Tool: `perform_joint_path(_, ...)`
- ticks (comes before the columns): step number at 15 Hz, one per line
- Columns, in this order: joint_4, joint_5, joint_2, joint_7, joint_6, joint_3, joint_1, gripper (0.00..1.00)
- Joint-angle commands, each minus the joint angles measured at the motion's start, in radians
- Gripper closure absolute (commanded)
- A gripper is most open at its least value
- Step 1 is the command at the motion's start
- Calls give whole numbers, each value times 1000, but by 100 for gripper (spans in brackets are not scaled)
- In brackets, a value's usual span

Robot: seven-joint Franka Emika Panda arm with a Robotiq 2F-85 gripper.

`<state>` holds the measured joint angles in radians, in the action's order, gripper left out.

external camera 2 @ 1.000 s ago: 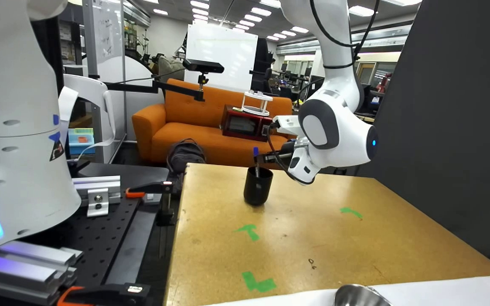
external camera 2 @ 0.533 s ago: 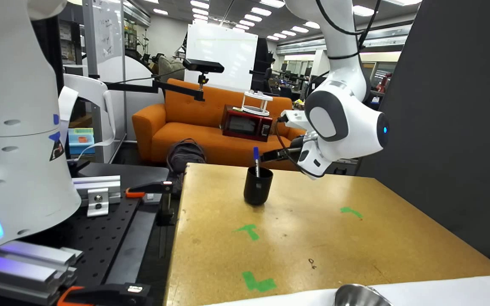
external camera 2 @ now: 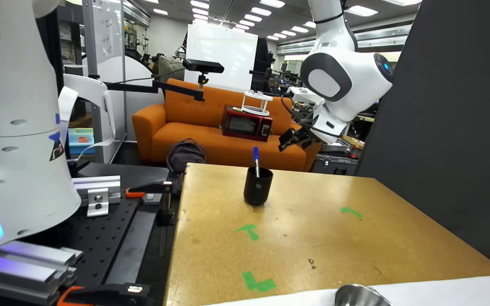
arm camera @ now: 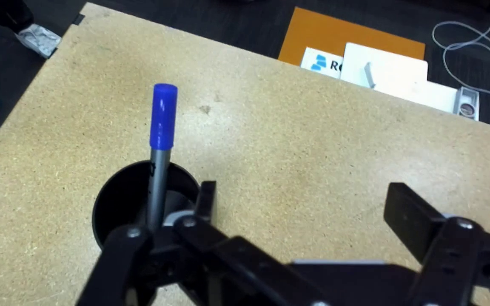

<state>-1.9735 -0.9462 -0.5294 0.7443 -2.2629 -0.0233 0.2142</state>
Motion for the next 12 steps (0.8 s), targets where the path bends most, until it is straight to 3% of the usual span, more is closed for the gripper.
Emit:
perform_joint_path(1,-74,90,88,120,-115,17,34,0)
perform_joint_path(5,-128,235,173,254,-177,12,36,0)
perform_joint_path(12,-199,474,267,453,-154,-8,10,0)
